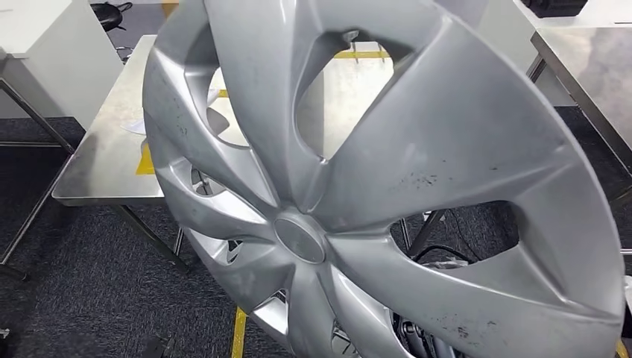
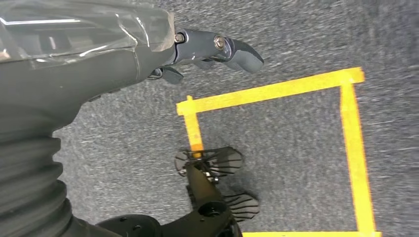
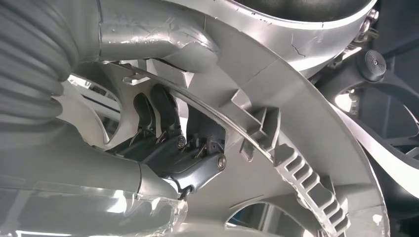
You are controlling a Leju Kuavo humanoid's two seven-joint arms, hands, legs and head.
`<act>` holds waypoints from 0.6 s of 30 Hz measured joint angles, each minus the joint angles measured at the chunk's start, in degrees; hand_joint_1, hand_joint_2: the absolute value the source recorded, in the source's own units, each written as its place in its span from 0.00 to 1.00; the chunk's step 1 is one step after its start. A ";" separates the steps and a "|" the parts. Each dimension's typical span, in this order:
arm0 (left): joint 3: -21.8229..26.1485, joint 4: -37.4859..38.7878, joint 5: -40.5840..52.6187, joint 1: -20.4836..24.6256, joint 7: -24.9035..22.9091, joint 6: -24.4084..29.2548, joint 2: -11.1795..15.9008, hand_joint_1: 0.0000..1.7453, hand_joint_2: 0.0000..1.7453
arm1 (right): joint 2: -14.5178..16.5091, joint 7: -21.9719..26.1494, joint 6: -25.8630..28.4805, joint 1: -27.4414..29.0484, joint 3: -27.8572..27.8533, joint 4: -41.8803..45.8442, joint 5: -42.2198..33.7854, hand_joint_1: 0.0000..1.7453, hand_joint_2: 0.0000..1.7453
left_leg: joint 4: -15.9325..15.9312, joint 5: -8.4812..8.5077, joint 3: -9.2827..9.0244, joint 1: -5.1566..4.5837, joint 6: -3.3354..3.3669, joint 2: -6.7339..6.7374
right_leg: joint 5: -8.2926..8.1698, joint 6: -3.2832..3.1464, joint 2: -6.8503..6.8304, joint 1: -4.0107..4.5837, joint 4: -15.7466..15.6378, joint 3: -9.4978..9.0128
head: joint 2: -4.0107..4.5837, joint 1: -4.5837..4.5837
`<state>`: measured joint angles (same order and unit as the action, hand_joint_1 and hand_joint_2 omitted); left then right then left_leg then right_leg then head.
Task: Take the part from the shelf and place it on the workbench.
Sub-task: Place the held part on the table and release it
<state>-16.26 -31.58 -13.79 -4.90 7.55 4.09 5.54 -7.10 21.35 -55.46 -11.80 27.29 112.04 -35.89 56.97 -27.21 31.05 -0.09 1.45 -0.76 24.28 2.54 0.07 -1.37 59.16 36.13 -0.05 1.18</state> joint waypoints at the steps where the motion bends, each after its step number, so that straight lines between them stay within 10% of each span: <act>1: 0.01 0.05 0.01 0.01 0.04 -0.02 0.00 0.00 1.00 | -0.02 0.03 0.01 0.00 0.01 -0.01 -0.01 0.71 1.00 | 0.15 -0.40 -0.11 -0.09 -0.33 -0.01 | -0.27 -0.55 -0.02 0.11 -1.11 -0.56 | 0.00 0.01; 6: 0.11 0.25 0.07 0.14 0.22 -0.14 0.05 0.00 1.00 | 0.00 0.17 0.04 -0.12 0.05 -0.03 -0.01 0.71 1.00 | 3.33 -2.59 1.03 0.50 -1.82 0.21 | 0.89 -3.02 0.33 0.10 -1.28 -1.63 | 0.00 0.20; 10: 0.35 0.62 0.09 0.22 0.34 -0.21 -0.03 0.00 1.00 | 0.00 0.40 0.13 -0.22 0.12 -0.04 0.02 0.71 1.00 | 16.44 -4.86 9.91 0.86 -2.50 0.47 | 2.46 -3.70 0.45 0.27 -1.28 -3.40 | 0.01 0.39; 12: 0.40 0.89 0.13 0.19 0.43 -0.31 -0.09 0.00 1.00 | -0.01 0.49 0.16 -0.20 0.14 -0.07 0.04 0.71 1.00 | 14.26 -1.16 10.72 0.80 -2.13 0.47 | 3.44 -3.66 0.63 0.40 -1.31 -4.75 | 0.01 0.38; 15: 0.50 1.17 0.17 0.24 0.62 -0.35 0.06 0.00 1.00 | -0.01 0.64 0.16 -0.24 0.14 -0.07 0.05 0.71 1.00 | 3.96 5.00 7.25 0.05 -0.52 0.56 | 4.87 -3.28 0.77 0.60 -1.61 -6.59 | 0.01 0.30; 18: 0.52 1.36 0.24 0.29 0.78 -0.41 0.27 0.00 1.00 | -0.02 0.71 0.16 -0.25 0.16 -0.07 0.05 0.71 1.00 | 0.73 4.37 5.42 -0.61 0.71 0.78 | 5.07 -2.27 0.79 0.68 -1.91 -7.23 | 0.01 0.42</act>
<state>-15.74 -30.22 -13.55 -4.61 8.33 3.68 5.80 -7.12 22.06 -55.30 -12.05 27.46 111.98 -35.84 57.70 -22.84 36.47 -0.70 2.16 0.01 29.35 0.28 0.86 -0.68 57.25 28.90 -0.04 1.60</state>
